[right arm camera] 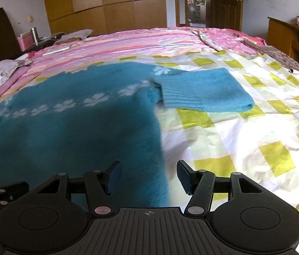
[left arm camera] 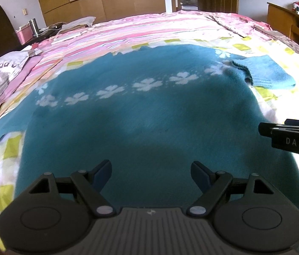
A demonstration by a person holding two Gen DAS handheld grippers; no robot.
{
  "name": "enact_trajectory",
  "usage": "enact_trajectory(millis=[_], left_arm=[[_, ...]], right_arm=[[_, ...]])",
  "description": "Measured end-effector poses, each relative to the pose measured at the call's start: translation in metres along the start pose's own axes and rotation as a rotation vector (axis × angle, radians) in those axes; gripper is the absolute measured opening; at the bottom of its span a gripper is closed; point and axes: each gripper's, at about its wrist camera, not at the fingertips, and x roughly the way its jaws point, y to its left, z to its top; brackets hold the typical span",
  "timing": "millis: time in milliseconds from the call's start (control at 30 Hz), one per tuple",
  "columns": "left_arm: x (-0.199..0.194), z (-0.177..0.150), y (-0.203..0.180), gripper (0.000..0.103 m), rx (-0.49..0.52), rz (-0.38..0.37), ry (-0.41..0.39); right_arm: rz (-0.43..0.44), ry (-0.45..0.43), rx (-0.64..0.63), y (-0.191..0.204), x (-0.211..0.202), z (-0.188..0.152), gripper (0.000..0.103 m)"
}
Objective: Fold small clothes
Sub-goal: 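Move the right tool to the sweater sleeve cuff and close on it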
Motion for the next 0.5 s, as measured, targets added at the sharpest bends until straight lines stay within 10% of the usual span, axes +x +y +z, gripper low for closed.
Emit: enact_trajectory(millis=[500], left_arm=[[0.018, 0.012, -0.011, 0.087, 0.012, -0.027, -0.001]], right_arm=[[-0.086, -0.033, 0.084, -0.044, 0.024, 0.025, 0.057]])
